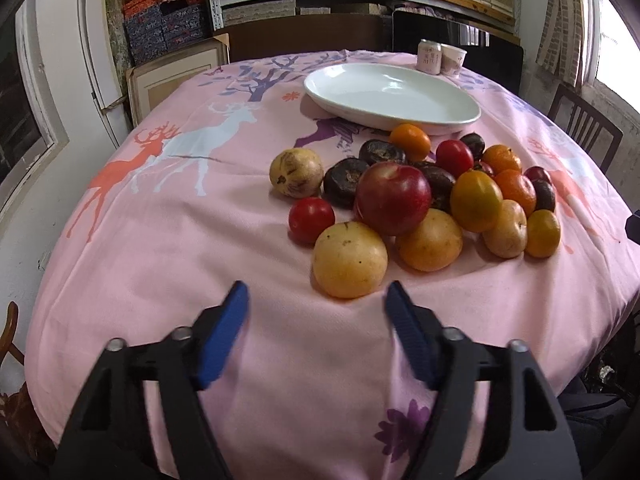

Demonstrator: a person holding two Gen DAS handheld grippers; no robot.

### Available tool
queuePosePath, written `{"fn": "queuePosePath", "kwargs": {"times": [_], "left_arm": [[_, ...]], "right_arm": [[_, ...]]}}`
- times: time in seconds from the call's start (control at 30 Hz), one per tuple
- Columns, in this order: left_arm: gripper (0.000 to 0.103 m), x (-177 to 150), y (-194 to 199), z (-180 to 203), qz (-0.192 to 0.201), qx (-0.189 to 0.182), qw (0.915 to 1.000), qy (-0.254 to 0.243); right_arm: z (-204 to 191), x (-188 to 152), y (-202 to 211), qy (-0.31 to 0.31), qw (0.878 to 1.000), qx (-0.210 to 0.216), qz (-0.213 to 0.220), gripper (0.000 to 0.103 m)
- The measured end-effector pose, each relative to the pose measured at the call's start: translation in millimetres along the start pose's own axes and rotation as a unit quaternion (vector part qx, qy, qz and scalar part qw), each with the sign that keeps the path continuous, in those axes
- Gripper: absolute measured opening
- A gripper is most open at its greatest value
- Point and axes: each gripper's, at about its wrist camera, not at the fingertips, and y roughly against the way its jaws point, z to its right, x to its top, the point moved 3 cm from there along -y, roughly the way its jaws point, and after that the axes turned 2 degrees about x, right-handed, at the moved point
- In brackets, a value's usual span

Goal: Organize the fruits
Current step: 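Grasp a small yellow fruit with the left tool while the right tool grasps a tangerine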

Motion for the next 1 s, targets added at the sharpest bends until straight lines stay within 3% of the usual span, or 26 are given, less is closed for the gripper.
{"fn": "queuePosePath", "kwargs": {"times": [0.37, 0.43, 0.63, 0.9, 1.0], "left_arm": [[0.055, 12, -17, 10, 0.009, -0.016, 0.9998, -0.007], [0.04, 13, -16, 10, 0.014, -0.03, 0.9994, -0.006], [0.04, 13, -13, 10, 0.023, -0.044, 0.9988, -0.002], [0.04, 19, 21, 5, 0.062, -0.054, 0.9966, 0.005], [0.04, 20, 24, 2, 0.063, -0.052, 0.9966, 0.007]], "right_arm": [[3, 4, -22, -0.004, 1.0, 0.005, -0.026, 0.1], [2, 4, -26, -0.005, 0.999, 0.008, -0.032, 0.1], [-5, 4, -38, 0.007, 0.999, 0.019, -0.045, 0.1], [-53, 1, -51, 0.099, 0.987, 0.111, -0.054, 0.099], [-67, 0, -59, 0.118, 0.983, 0.128, -0.062, 0.084]]}}
